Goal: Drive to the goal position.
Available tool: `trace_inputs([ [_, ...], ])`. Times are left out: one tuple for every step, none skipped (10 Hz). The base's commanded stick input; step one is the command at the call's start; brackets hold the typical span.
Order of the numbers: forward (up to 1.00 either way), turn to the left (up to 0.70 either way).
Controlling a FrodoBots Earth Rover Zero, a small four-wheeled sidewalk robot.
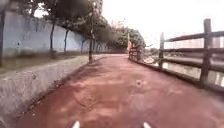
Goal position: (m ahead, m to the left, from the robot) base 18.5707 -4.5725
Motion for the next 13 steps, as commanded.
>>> trace_inputs([
  [0.70,0.00],
  [0.70,0.00],
  [0.70,0.00],
  [0.70,0.00],
  [0.70,0.00],
  [0.70,0.00],
  [0.70,0.00],
  [0.70,0.00],
  [0.70,0.00],
  [0.70,0.00],
  [0.70,0.00],
  [0.70,0.00],
  [0.70,0.00],
])
